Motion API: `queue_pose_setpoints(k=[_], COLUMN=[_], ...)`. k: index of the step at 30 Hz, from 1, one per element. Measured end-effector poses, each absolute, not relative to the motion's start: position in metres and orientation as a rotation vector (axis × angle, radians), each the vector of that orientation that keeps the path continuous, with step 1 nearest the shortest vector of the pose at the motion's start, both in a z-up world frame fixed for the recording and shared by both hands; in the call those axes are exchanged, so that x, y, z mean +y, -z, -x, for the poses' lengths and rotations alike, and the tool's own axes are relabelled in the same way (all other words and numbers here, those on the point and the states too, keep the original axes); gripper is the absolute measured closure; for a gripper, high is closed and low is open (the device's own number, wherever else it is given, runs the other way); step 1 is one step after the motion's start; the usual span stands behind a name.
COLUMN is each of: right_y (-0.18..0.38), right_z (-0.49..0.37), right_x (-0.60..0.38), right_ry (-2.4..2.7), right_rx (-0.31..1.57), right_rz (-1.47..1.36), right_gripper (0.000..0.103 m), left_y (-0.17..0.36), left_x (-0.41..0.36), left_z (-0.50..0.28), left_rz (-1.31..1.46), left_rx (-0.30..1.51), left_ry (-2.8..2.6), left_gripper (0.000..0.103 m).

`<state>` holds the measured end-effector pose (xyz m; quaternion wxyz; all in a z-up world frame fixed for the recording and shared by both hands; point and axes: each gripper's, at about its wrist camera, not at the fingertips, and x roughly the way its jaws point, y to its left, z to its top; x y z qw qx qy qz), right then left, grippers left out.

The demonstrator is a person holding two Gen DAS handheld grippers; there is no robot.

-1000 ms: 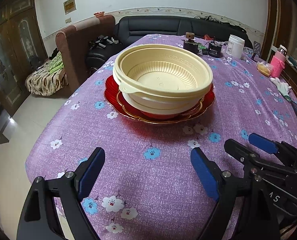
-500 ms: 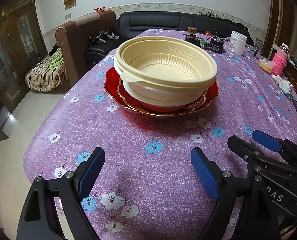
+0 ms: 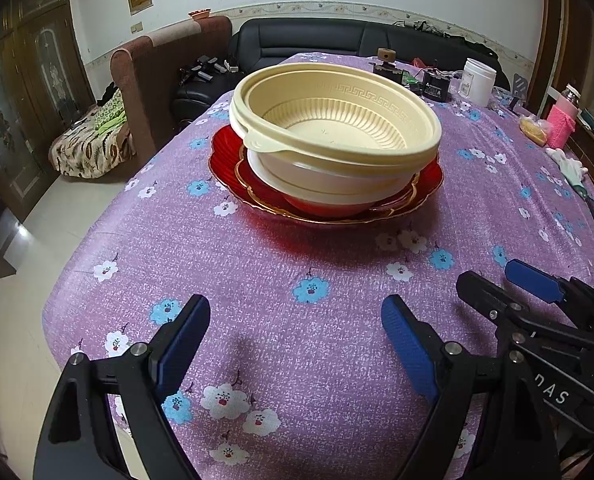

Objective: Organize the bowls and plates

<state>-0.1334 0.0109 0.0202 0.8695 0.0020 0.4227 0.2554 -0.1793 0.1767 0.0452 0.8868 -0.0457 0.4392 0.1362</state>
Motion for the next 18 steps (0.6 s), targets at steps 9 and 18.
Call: queue_pose_setpoints(k=[9, 18], right_y=[-0.0174, -0.0157], right_z=[0.1327, 0.1314], right_x=[0.0109, 0.0116], right_ry=[-0.536, -0.539], right_rx=[0.896, 0.906], right_rz=[-0.008, -0.008], right_gripper=[0.033, 0.033], left_y=[-0.0424, -0.0407], left_x=[0.178, 0.1784], left_z=[0.1793, 0.1793], left_rz=[0.095, 0.098], left_rx=[0.919, 0.923], left_ry=[-0.281, -0.281], left_gripper=[0.016, 0.016])
